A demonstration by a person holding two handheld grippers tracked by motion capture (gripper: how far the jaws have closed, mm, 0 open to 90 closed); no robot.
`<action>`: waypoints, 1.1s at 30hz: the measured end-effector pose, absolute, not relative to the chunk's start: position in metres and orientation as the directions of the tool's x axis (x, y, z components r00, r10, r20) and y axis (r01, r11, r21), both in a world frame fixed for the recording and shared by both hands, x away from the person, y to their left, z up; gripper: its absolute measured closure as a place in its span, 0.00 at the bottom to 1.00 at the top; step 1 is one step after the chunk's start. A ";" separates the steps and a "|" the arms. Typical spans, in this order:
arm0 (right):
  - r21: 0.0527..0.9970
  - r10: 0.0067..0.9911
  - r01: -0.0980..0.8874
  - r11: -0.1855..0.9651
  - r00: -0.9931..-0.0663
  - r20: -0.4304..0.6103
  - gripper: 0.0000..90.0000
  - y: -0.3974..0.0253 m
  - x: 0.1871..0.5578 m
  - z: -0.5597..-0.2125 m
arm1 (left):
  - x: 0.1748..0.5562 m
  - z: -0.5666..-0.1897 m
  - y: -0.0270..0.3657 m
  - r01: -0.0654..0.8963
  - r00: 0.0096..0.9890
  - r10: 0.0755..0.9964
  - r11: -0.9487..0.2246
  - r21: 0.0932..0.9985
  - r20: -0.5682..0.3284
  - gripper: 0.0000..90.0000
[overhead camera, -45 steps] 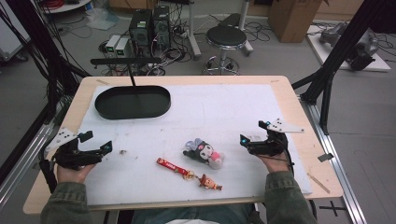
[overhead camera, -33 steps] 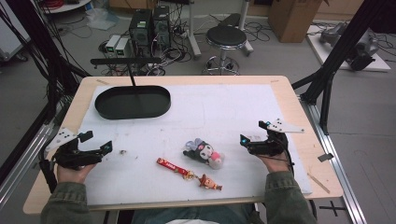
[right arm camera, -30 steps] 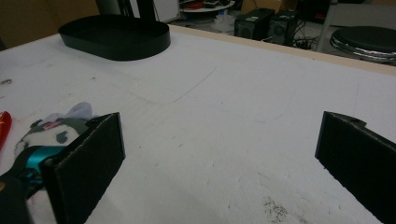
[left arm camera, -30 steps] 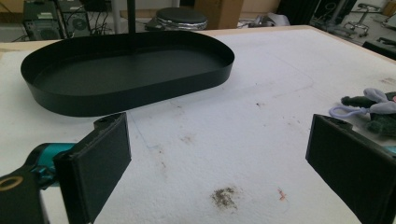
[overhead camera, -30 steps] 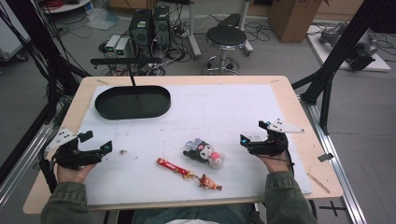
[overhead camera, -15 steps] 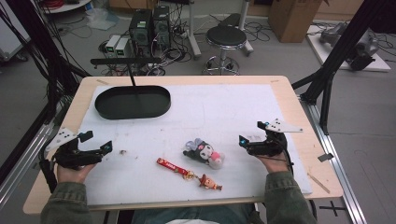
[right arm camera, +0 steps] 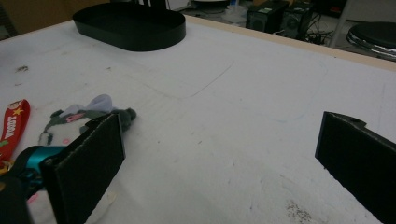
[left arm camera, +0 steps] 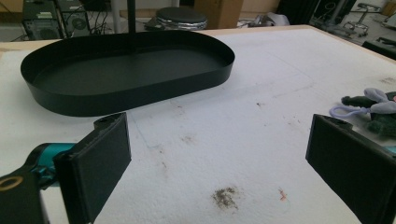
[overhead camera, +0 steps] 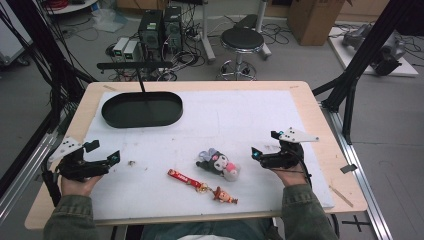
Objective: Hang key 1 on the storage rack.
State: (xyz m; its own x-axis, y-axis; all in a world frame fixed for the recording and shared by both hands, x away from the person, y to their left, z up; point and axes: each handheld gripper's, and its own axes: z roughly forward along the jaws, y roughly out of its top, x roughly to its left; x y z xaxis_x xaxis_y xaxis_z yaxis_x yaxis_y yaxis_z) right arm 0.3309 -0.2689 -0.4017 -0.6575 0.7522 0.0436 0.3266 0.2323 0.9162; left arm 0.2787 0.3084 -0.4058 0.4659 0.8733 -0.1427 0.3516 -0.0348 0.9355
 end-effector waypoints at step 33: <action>0.868 0.629 0.329 0.371 -0.777 0.025 0.01 -0.205 0.333 -0.379 | 0.280 -0.406 0.310 0.356 0.455 0.880 -0.039 0.934 -0.136 0.08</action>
